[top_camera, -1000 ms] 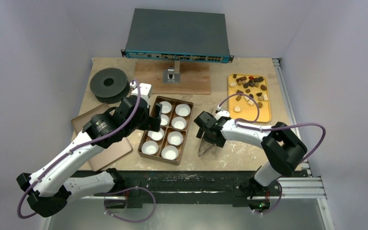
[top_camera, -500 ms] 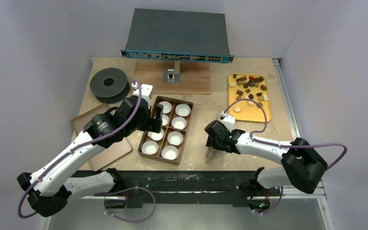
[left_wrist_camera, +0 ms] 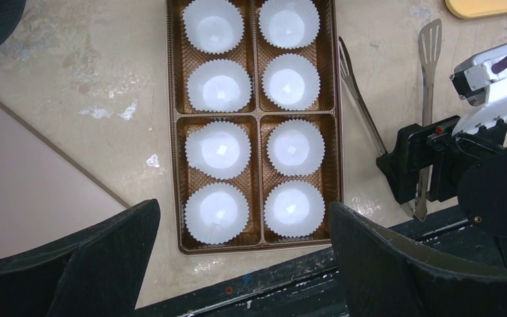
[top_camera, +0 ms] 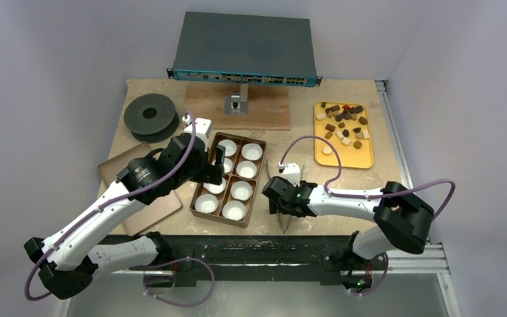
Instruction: Pack the chocolate
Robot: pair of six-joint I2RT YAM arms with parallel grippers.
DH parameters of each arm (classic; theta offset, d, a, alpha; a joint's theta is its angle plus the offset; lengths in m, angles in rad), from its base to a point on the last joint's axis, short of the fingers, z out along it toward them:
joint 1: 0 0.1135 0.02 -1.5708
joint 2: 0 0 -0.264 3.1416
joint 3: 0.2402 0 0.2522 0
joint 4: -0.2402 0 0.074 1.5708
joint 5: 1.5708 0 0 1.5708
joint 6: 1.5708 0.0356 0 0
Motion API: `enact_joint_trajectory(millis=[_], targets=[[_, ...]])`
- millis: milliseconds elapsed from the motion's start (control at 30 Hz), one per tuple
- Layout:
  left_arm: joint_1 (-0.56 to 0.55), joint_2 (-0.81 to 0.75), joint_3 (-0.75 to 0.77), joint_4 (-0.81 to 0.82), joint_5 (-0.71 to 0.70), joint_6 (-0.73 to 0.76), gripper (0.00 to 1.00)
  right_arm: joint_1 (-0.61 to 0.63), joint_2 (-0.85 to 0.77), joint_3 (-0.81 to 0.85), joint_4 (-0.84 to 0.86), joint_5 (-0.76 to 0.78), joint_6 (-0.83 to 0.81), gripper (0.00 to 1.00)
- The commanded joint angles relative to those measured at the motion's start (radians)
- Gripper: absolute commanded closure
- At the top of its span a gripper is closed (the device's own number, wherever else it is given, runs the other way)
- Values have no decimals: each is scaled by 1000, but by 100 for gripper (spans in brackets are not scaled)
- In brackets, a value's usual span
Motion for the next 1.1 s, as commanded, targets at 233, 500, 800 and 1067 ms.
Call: enact_joint_trajectory(millis=[233, 500, 800, 1067], targets=[[5, -38, -22, 23, -3, -13, 0, 59, 42, 58, -105, 68, 238, 13], [6, -56, -26, 11, -5, -3, 0, 58, 11, -6, -16, 110, 289, 16], [6, -67, -46, 18, 7, -27, 0, 53, 57, -33, 46, 132, 254, 19], [6, -69, -50, 25, 9, -40, 0, 55, 64, -2, 4, 192, 204, 29]])
